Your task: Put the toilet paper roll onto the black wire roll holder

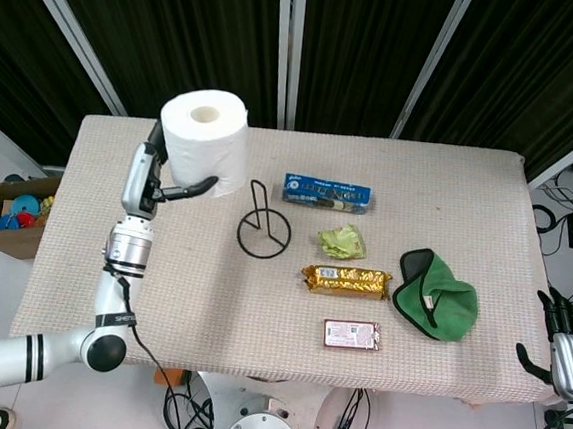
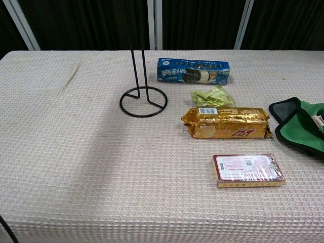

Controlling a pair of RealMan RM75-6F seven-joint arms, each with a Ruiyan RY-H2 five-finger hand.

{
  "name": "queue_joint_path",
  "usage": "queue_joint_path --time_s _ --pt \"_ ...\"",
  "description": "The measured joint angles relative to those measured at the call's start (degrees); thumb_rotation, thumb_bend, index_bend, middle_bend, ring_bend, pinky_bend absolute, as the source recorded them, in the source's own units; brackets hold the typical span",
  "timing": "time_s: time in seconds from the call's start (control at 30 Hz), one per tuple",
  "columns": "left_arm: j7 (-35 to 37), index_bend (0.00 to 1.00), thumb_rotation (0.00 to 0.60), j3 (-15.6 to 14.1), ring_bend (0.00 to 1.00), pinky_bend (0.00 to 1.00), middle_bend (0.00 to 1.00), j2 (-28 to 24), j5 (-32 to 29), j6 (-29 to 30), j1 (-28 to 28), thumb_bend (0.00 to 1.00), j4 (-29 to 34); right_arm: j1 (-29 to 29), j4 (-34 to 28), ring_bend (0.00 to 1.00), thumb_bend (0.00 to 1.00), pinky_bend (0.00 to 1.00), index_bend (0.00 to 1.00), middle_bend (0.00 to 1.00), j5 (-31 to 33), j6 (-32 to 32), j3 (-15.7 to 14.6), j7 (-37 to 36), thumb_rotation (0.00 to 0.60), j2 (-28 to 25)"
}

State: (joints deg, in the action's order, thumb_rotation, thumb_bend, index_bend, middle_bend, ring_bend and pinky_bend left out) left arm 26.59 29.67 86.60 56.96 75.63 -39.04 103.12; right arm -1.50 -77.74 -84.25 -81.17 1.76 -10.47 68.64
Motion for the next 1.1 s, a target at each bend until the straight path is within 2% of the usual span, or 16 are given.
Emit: queue_joint_path --time_s 0.47,0.7,1.1 --pt "-0.4 0.32 0.6 -3.0 0.4 0.4 0.42 13.4 8.5 1.5 -4.2 0.24 -15.8 0.2 1.1 0.0 0.28 0.0 0.0 0.0 0.6 0.2 0.2 -1.6 0.6 -0.5" --pt "0.4 0.31 0.6 -0.9 0.39 0.4 0.41 17.8 10.2 1.8 -6.5 0.23 -19.5 0.3 1.9 0.0 0.28 0.0 0.0 0.0 0.9 0.3 0.3 -2.6 0.6 -0.4" --pt "0.9 0.31 0.6 1.5 0.39 0.39 0.41 19.3 10.7 1.8 -7.2 0.23 -22.3 0.6 3.1 0.0 0.28 0.0 0.0 0.0 1.4 0.5 0.5 -3.9 0.6 -0.3"
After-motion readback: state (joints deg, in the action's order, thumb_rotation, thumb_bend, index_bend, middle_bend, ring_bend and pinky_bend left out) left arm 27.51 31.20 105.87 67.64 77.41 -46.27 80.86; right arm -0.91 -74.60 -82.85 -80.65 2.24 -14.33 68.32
